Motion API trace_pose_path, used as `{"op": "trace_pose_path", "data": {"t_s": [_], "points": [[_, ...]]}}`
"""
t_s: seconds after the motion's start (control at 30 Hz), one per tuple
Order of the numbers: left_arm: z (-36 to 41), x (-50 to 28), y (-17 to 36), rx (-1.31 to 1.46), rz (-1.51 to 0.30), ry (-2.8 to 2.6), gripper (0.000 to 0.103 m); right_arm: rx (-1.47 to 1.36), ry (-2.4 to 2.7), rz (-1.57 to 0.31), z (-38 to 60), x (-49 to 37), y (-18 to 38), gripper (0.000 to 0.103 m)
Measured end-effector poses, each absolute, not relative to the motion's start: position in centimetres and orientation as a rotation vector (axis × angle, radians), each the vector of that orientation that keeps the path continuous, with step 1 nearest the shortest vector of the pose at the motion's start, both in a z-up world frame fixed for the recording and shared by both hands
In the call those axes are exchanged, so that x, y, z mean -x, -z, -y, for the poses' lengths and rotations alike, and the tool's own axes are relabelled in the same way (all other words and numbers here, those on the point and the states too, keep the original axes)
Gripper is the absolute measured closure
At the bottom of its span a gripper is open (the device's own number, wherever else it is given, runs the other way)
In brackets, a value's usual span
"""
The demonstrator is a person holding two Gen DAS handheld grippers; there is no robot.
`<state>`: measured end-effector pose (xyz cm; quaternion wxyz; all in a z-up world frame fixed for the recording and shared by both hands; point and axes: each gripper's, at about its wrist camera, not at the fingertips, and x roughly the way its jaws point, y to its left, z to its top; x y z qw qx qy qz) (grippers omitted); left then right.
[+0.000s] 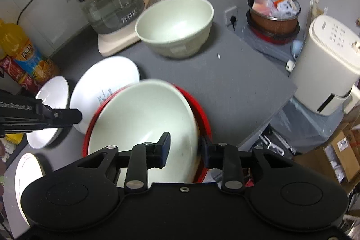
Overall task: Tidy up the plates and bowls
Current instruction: 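Open both grippers to release the cream bowl inside the red bowl, then grasp the smaller cream bowl by the kettle with both grippers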
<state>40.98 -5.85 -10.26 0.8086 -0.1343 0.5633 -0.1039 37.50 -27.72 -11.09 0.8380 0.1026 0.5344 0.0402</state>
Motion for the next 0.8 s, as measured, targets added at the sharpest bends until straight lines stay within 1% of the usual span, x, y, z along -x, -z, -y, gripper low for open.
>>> {"op": "trace_pose_path", "data": {"t_s": [0.07,0.3,0.53,0.57,0.67,0.77,0.8], "points": [[5.8,-41.2,10.2,0.296,-1.202,0.220,0.089,-0.220,-0.085,-1.110,28.2,-37.4,10.4,0.066],[6.4,-41.9,10.4,0.297,-1.195,0.204,0.087,-0.259,-0.101,-1.056,29.9,-37.4,9.0,0.067],[7.6,-43.3,10.5,0.289,-1.181,0.189,0.080,-0.300,-0.116,-1.026,32.0,-38.9,8.7,0.066],[7.8,-43.5,10.4,0.289,-1.179,0.187,0.079,-0.305,-0.119,-1.023,32.3,-39.1,8.7,0.064],[8.6,-44.3,10.4,0.290,-1.171,0.179,0.078,-0.319,-0.116,-1.003,33.6,-40.3,8.8,0.046],[9.3,-45.4,10.5,0.294,-1.166,0.168,0.077,-0.325,-0.124,-0.992,34.6,-41.6,9.1,0.044],[9.5,-45.8,10.5,0.297,-1.164,0.162,0.077,-0.333,-0.127,-0.994,35.0,-42.2,9.3,0.041]]}}
